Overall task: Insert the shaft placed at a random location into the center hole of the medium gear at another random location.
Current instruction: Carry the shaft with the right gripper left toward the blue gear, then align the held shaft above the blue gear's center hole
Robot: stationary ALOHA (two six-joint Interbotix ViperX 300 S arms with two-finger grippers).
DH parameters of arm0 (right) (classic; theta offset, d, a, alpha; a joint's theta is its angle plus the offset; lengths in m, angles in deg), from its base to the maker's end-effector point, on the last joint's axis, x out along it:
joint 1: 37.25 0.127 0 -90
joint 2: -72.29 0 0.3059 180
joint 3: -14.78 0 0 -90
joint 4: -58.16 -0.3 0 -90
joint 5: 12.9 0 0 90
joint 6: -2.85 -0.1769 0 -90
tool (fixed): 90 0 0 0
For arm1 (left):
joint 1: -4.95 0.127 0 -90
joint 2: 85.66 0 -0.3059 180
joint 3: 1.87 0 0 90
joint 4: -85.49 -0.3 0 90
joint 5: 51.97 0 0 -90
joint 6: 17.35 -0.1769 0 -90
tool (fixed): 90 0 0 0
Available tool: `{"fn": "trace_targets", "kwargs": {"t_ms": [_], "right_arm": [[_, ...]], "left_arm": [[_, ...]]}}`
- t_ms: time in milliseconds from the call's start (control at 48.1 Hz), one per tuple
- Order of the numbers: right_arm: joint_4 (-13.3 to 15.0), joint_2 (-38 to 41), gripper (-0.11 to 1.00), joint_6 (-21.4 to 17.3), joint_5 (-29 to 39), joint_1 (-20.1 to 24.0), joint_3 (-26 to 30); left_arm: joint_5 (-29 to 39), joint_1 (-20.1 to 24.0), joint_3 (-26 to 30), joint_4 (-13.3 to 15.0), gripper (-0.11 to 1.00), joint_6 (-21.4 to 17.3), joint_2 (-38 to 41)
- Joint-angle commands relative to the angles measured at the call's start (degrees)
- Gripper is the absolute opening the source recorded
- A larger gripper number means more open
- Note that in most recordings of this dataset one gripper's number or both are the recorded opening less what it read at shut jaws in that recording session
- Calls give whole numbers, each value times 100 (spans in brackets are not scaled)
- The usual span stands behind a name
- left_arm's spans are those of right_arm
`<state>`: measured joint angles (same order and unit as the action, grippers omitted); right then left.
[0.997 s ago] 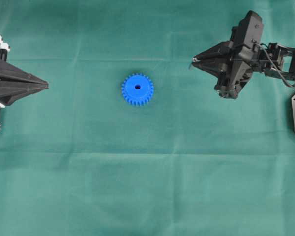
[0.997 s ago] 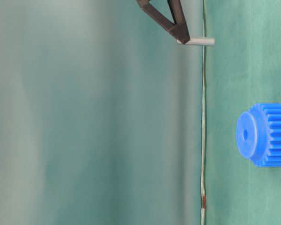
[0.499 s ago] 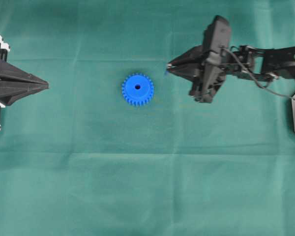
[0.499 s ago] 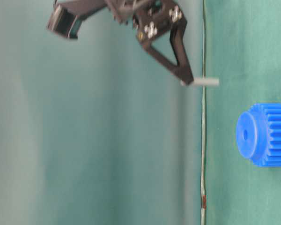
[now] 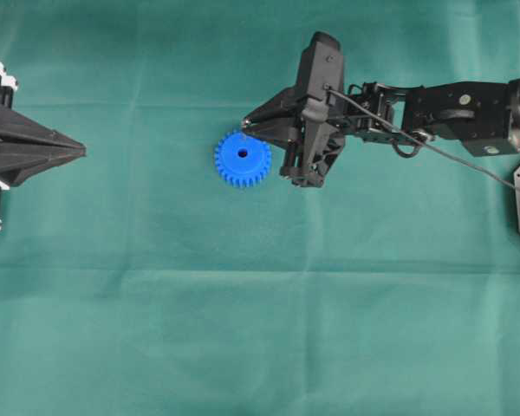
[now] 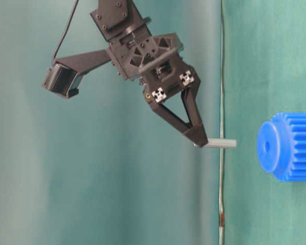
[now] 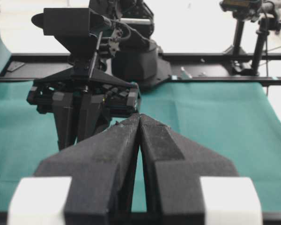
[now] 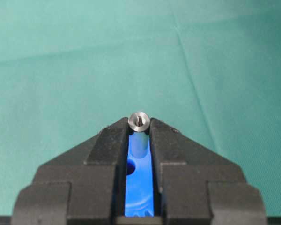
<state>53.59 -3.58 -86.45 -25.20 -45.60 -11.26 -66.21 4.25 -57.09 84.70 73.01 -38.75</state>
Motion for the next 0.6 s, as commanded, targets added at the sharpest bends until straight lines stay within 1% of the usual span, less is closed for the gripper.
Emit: {"fn": "trace_targets", "kwargs": {"t_ms": [0, 166, 415, 582], "right_arm": [[0, -79, 13, -79, 0, 9, 185], [-9, -18, 13, -88, -26, 35, 185], [-62, 352, 13, -132, -149, 62, 193], [-70, 422, 13, -158, -176, 70, 193]], "left_arm": [[-26, 18, 123, -9, 0, 9, 35], [-26, 18, 114, -18, 0, 0, 35], [-26, 18, 114, -9, 0, 0, 35], [-26, 18, 114, -9, 0, 0, 35]]}}
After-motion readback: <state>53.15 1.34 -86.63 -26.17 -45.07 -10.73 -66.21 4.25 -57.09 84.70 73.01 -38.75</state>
